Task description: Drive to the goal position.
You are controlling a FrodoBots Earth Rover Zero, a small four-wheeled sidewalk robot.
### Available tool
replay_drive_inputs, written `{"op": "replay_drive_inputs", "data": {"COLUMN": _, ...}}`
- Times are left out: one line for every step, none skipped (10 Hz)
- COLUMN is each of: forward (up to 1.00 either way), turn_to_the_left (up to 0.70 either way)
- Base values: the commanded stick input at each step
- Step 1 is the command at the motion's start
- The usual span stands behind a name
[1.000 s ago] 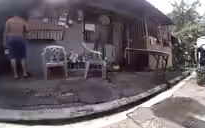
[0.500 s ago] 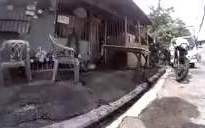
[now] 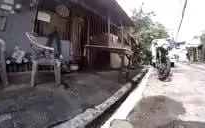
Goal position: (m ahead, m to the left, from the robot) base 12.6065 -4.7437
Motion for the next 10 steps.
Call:
{"op": "replay_drive_inputs", "data": {"forward": 0.0, "turn_to_the_left": -0.45}}
{"op": "replay_drive_inputs", "data": {"forward": 0.0, "turn_to_the_left": -0.45}}
{"op": "replay_drive_inputs", "data": {"forward": 0.0, "turn_to_the_left": -0.45}}
{"op": "replay_drive_inputs", "data": {"forward": 0.42, "turn_to_the_left": -0.34}}
{"op": "replay_drive_inputs", "data": {"forward": 0.7, "turn_to_the_left": -0.06}}
{"op": "replay_drive_inputs", "data": {"forward": 0.7, "turn_to_the_left": 0.0}}
{"op": "replay_drive_inputs", "data": {"forward": 0.7, "turn_to_the_left": 0.0}}
{"op": "replay_drive_inputs", "data": {"forward": 0.7, "turn_to_the_left": 0.0}}
{"op": "replay_drive_inputs", "data": {"forward": 0.7, "turn_to_the_left": 0.0}}
{"op": "replay_drive_inputs", "data": {"forward": 0.7, "turn_to_the_left": 0.0}}
